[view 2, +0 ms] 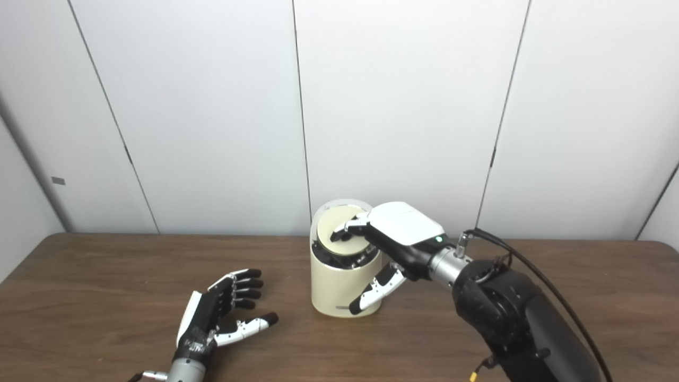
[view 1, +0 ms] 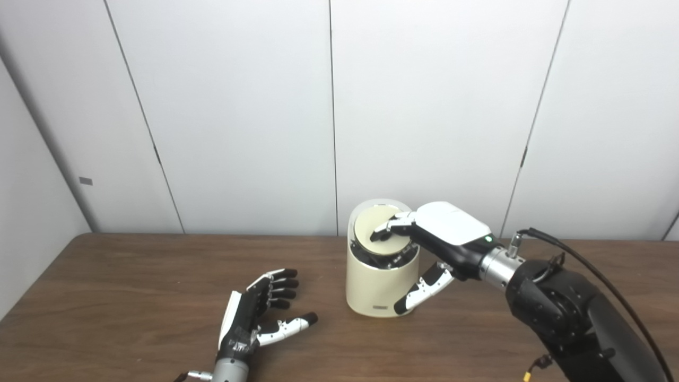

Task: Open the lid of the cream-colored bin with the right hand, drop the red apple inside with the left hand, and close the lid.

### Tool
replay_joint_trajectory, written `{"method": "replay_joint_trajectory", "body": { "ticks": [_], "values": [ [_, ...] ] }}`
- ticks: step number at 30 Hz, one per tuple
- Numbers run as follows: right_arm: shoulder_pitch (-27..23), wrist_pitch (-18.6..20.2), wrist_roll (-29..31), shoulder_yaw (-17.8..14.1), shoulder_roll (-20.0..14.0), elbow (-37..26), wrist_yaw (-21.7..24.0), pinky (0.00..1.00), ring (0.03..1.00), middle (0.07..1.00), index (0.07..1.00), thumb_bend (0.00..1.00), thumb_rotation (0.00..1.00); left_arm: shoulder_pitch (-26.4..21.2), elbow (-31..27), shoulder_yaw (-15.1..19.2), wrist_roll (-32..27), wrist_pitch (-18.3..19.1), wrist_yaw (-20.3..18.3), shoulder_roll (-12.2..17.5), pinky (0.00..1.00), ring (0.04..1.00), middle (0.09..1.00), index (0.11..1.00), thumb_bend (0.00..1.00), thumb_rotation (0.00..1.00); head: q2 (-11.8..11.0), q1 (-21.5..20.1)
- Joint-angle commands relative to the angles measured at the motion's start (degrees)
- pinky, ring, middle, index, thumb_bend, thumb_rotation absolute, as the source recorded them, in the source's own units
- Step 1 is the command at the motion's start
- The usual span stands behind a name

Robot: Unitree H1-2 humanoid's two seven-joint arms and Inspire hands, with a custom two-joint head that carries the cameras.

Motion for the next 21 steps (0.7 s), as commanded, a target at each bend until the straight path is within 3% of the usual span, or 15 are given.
{"method": "replay_joint_trajectory", "body": {
  "ticks": [1, 21],
  "values": [
    [-1.41, -0.95, -0.14, -0.29, -0.31, -1.28, -0.28, 0.8, 0.863, 0.757, 0.773, 0.8, 0.41, 0.24, -1.53, -0.21, 0.59, 0.85, 0.08, -0.09, 0.62, 0.676, 0.712, 0.743, 0.78, 0.04, 0.16, 0.15],
    [-1.88, 2.33, -2.82, 1.65, -1.56, -2.67, 7.61, 0.84, 0.866, 0.737, 0.777, 0.79, 0.4, 0.61, -2.71, -0.15, 0.32, 1.66, -0.23, 0.08, 0.62, 0.685, 0.718, 0.742, 0.79, 0.06, 1.86, 0.21]
  ]
}}
